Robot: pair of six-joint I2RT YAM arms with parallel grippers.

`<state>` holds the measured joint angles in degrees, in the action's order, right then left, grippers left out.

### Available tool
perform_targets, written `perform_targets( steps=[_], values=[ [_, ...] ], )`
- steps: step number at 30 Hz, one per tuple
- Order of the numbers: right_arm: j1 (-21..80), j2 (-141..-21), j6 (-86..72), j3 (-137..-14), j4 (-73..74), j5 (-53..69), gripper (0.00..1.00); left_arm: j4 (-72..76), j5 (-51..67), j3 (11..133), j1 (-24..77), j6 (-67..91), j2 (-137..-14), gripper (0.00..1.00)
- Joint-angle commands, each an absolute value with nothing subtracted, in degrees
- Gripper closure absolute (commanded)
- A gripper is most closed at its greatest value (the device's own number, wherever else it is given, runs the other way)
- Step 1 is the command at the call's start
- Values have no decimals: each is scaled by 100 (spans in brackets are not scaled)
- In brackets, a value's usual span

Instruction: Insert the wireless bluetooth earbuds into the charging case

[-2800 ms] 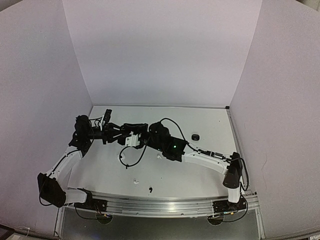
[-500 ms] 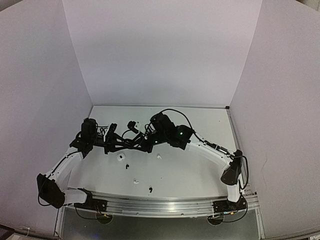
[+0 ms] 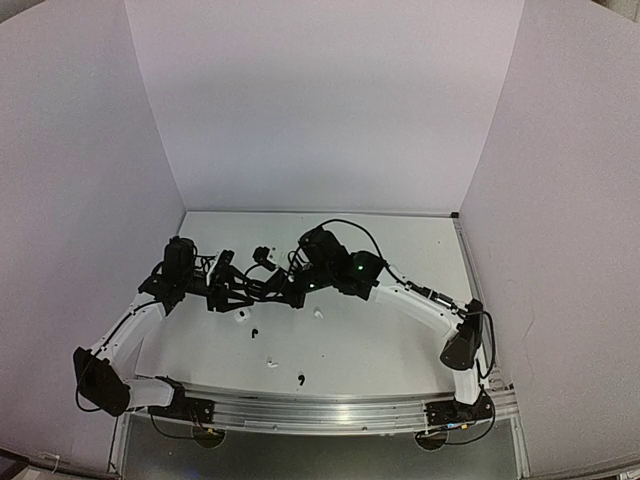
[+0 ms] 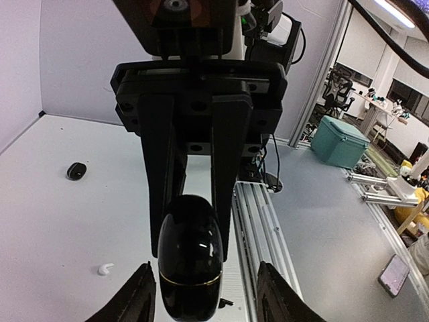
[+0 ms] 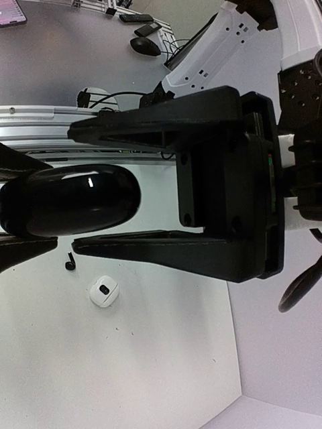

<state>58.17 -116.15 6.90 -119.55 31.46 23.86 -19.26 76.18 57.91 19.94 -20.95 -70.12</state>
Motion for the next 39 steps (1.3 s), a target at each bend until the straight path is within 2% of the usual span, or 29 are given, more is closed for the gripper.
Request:
perform_targets(
  steps=[1, 3, 7, 16, 24, 29, 31, 32, 37, 39],
  values=[
    [5815, -11280, 929, -11843, 3118, 2248, 100, -2753, 7672, 6067, 2004, -3005, -7041, 49],
    [5813, -11293, 923, -11859, 3119, 2259, 100, -2721, 7655, 6073, 2006, -3031, -7041, 51],
    [5817, -11353, 932, -11932, 3116, 2272, 100, -2698, 7662, 6078, 2004, -2982, -7058, 61],
    [5812, -11451, 918, -11979, 3123, 2270, 100, -2187, 7625, 6000, 2013, -2503, -6987, 69],
    [5812, -11558, 869, -12039, 3128, 2281, 100, -2049, 7700, 5987, 2013, -2439, -6991, 81],
    [5811, -11649, 837, -12026, 3125, 2327, 100, -1742, 7775, 5890, 2022, -2177, -6948, 99],
    [5810, -11654, 835, -12004, 3121, 2303, 100, -1649, 7766, 5836, 2024, -2113, -6920, 100],
    [5810, -11654, 819, -11998, 3120, 2270, 96, -1644, 7749, 5812, 2026, -2110, -6905, 100],
    [5801, -11572, 746, -12095, 3106, 2174, 57, -1734, 7640, 5780, 2026, -2213, -6889, 100],
    [5793, -11551, 714, -12127, 3102, 2103, 52, -1995, 7652, 5829, 2027, -2480, -6900, 100]
  ],
)
